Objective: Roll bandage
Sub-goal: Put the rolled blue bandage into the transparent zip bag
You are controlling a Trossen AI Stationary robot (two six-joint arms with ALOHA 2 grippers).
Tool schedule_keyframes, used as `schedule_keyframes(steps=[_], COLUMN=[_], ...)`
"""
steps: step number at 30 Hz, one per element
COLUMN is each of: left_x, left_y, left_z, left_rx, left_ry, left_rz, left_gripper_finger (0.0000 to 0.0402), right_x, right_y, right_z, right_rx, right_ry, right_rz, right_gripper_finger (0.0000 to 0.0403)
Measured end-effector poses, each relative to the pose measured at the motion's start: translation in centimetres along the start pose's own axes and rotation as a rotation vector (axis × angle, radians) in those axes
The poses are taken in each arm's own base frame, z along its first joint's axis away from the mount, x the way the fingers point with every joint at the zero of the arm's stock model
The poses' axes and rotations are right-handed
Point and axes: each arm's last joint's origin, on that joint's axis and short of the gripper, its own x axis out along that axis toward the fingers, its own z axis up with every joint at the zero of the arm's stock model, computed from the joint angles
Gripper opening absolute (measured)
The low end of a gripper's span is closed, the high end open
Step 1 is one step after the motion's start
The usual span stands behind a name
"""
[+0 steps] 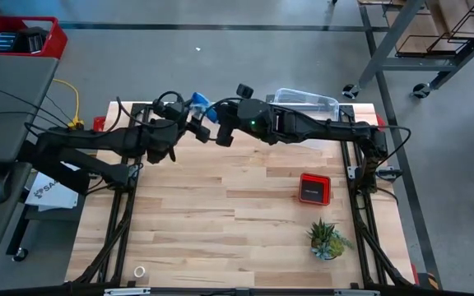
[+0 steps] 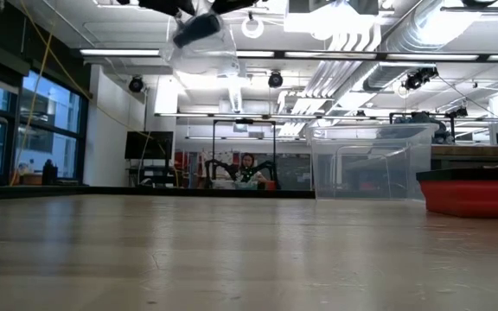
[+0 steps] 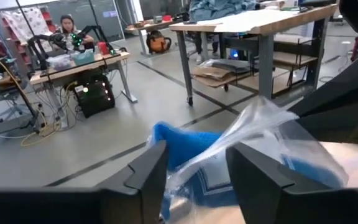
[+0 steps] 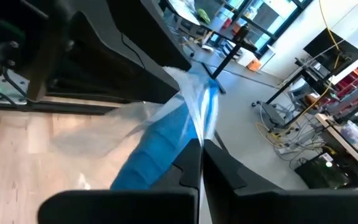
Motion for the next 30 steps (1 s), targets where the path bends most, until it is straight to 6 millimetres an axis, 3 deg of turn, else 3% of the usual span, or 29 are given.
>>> schedule_keyframes(steps=[6, 13, 22, 26, 30], left_x=[-0.4, -1.0, -2.3, -2.8, -3.0], left_y=[0.9, 2.0, 3.9, 5.3, 6.2], left_z=[0.0, 0.1, 0.9, 1.3, 1.6], left_rx=[0.031, 0.070, 0.155, 0.184, 0.215], left_ry=[0.011, 0.027, 0.012, -0.009, -0.021], left_rz=[0.004, -0.010, -0.153, -0.188, -0.159], left_gripper_finger=[0.0108, 0.0009, 0.0001, 0.0001, 0.0001], right_x=[-0.1, -0.1, -2.0, -2.9, -3.2], right_y=[0.0, -0.1, 0.0, -0.1, -0.2], right_z=[0.3, 0.5, 1.4, 1.5, 1.8], right_rx=[-0.010, -0.015, -0.037, 0.124, 0.293], right_ry=[-0.027, -0.043, -0.043, -0.052, -0.073], right_rz=[-0.010, -0.028, -0.045, 0.052, 0.078], right_gripper_finger=[0.0000, 0.0000, 0.0000, 0.0004, 0.0042])
